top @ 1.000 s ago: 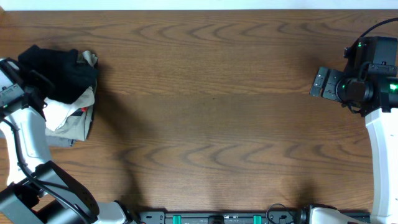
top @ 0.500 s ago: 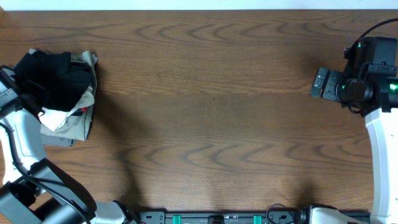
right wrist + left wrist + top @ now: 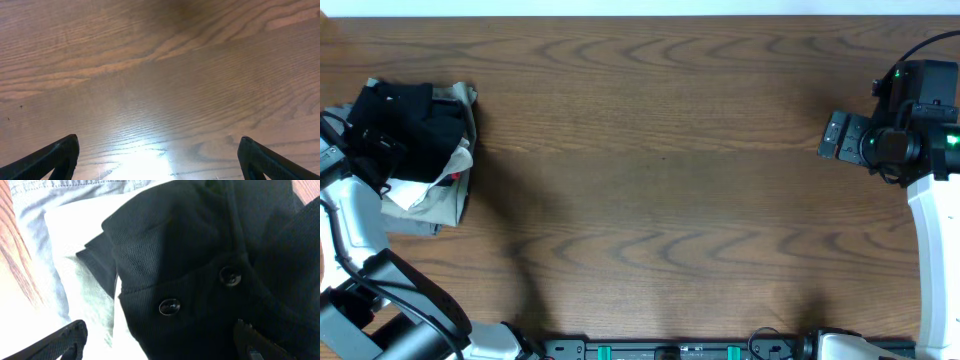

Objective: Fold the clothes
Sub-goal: 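Lower the black bundle onto the stack top with the left gripper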

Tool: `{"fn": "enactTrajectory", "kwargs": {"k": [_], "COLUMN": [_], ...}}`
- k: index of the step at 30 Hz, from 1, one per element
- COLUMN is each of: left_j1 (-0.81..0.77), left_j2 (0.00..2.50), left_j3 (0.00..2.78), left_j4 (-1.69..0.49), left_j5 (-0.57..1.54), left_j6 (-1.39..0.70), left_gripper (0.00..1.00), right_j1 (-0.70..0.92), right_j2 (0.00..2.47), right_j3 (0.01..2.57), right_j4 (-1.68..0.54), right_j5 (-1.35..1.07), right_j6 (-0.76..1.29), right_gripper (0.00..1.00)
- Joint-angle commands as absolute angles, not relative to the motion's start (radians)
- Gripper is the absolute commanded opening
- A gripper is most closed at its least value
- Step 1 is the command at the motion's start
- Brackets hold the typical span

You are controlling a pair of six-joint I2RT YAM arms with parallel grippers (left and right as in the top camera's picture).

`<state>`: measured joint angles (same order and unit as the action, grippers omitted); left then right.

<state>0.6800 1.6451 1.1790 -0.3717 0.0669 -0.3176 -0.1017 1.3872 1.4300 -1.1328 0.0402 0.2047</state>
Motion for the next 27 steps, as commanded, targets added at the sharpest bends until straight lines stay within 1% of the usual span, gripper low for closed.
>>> {"fn": "enactTrajectory", "kwargs": {"k": [1, 8, 9, 10, 11, 12, 13, 14, 27], "left_j1": [0.684, 0.679, 0.676, 0.671, 0.665, 0.657, 0.649, 0.640, 0.616], "left_j2": [1.567, 1.426, 1.423, 1.423, 1.430, 1.439, 1.455, 1.476, 1.871], "left_j3": [1.209, 1.210, 1.210, 1.210, 1.210, 1.210, 1.210, 1.210, 1.210], "left_j4": [-0.377, -0.334, -0.322, -0.307, -0.289, -0.273, -0.251, -0.228, 0.144], "left_j5": [0.052, 0.123, 0.123, 0.123, 0.123, 0.123, 0.123, 0.123, 0.120], "left_j6": [-0.316, -0.247, -0.239, -0.233, -0.228, -0.221, -0.214, -0.214, -0.214], "left_gripper": [0.95, 0.95, 0.88, 0.76, 0.58, 0.30, 0.10, 0.06, 0.06], "right_j1": [-0.104, -0.104, -0.104, -0.104, -0.104, -0.104, -0.104, -0.104, -0.104], "right_j2": [1.388, 1.388, 1.388, 1.388, 1.388, 1.388, 1.388, 1.388, 1.388], "right_j3": [1.439, 1.439, 1.439, 1.439, 1.439, 1.439, 1.439, 1.439, 1.439], "right_j4": [-1.134, -1.122, -1.117, -1.113, -1.108, -1.105, -1.102, -1.099, -1.096], "right_j5": [0.036, 0.027, 0.019, 0.013, 0.008, 0.003, -0.001, -0.002, -0.005], "right_j6": [0.216, 0.217, 0.217, 0.217, 0.218, 0.218, 0.218, 0.223, 0.224], "right_gripper": [0.99, 0.99, 0.99, 0.99, 0.99, 0.99, 0.99, 0.99, 0.99]}}
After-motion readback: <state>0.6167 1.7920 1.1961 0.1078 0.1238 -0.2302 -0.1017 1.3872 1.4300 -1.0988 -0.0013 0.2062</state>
